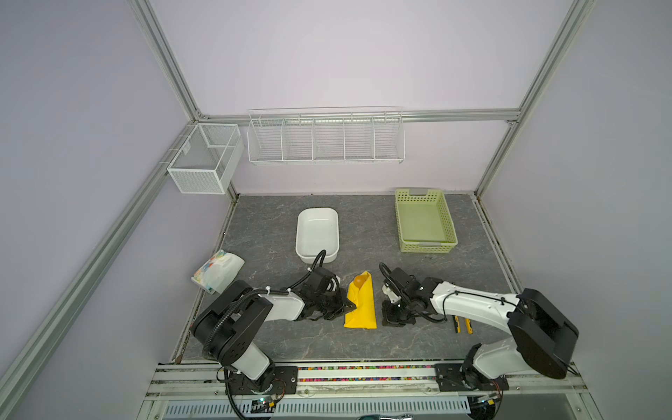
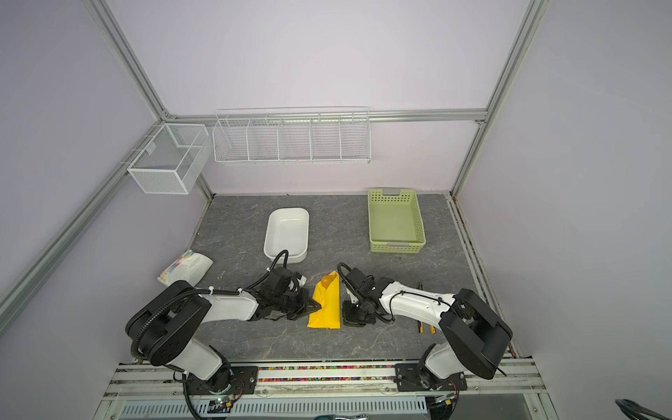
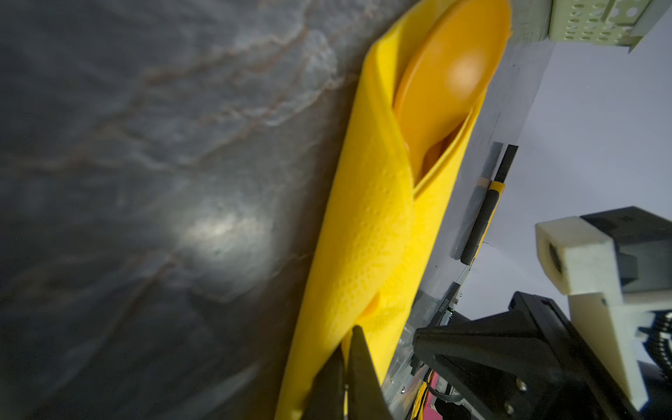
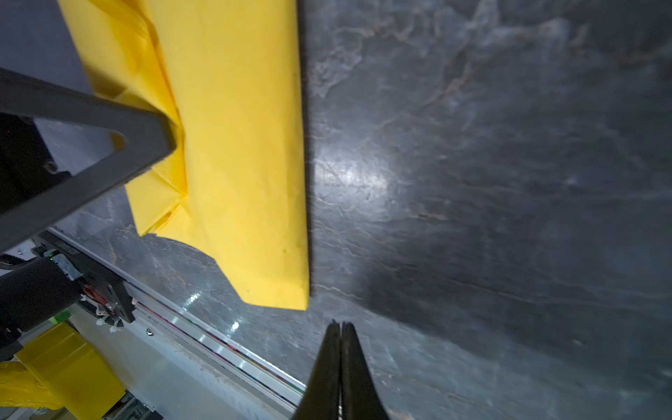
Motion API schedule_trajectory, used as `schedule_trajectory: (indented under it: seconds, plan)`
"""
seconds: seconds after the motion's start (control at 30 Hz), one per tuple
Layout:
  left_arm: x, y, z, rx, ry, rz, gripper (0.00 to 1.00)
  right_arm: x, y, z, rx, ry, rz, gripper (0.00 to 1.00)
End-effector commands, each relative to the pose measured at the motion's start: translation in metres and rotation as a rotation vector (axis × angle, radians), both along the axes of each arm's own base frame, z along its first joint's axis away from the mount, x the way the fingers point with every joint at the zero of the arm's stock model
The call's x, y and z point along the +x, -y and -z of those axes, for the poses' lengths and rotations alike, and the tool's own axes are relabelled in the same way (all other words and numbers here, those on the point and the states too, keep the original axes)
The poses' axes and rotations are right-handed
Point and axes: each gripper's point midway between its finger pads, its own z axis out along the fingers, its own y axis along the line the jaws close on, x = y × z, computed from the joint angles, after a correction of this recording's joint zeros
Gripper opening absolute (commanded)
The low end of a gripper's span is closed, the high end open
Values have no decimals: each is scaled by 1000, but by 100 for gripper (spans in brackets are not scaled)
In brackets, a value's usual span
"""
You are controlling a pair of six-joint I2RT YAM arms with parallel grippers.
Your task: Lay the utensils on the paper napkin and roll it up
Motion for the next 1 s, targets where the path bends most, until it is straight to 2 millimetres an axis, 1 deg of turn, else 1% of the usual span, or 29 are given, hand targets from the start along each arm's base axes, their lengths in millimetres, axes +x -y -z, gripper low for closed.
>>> schedule_trajectory:
  seconds: [0.0,0.23,0.37,0.67,0.77,0.87,0.97]
  plan:
    - [-7,-16,21,89,-49,-56,0,-4,-10,-5,54,-2,-1,7]
    - [-8,-15,21,89,-47,-53,0,-6,-27,-1,82,-6,-26,7]
    - [-8,-15,20,87,-47,-50,0,-7,-30,3,61,-5,-35,7]
    - [-7,-12,17,75,-39,-42,0,-5,-23,19,-7,-10,-33,7]
    - [-7,-10,13,63,-32,-30,0,-6,-20,23,-26,-12,-36,7]
    - [-6,-8,7,56,-21,-14,0,-6,-18,25,-33,-13,-34,7]
    - [-5,-4,-5,43,3,12,0,-7,-17,26,-40,-14,-35,7]
